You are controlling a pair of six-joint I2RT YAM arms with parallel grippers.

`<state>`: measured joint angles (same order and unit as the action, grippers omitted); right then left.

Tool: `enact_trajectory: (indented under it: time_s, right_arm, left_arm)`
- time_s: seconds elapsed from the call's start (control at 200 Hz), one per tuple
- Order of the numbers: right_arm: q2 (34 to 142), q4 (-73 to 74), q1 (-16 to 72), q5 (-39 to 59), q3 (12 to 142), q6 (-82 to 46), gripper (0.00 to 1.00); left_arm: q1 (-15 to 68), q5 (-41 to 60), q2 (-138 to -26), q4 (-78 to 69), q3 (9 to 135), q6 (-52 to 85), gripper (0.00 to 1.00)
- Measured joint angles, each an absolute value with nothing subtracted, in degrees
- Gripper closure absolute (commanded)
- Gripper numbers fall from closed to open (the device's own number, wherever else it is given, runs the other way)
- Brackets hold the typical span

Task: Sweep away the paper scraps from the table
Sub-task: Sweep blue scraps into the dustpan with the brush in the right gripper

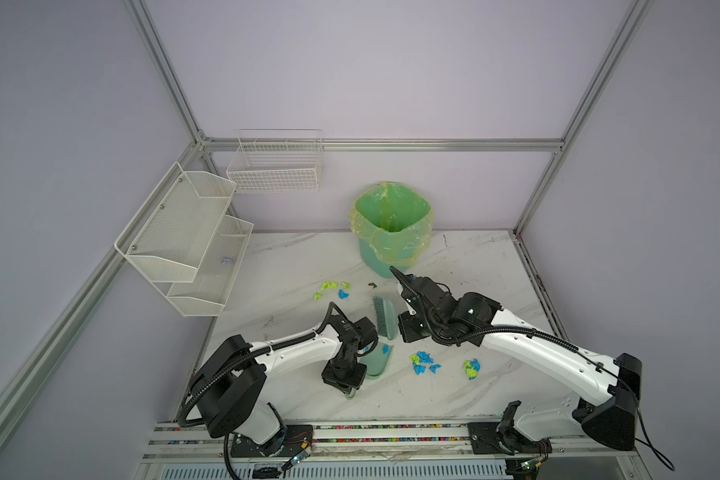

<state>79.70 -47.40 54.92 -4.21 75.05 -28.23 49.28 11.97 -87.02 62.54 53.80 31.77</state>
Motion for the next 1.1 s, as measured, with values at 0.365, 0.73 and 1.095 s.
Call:
enact_trajectory:
  time_s: [0.365, 0.73, 1.095]
  right_arm:
    - [92.2, -48.2, 54.9, -10.0, 84.1, -26.0, 1.0]
    - [91.2, -46.7, 55.1, -5.0, 78.7, -22.4, 1.0]
    - [82.1, -43.9, 59.4, 2.9, 74.5, -22.7, 1.0]
  left_arm:
    - [49.3, 11.7, -87.1, 62.4, 53.8, 31.8, 1.0]
    - [49.3, 11.5, -89.0, 62.6, 54.5, 31.7, 1.0]
    - [49.1, 11.1, -89.9, 62.8, 55.8, 30.7, 1.0]
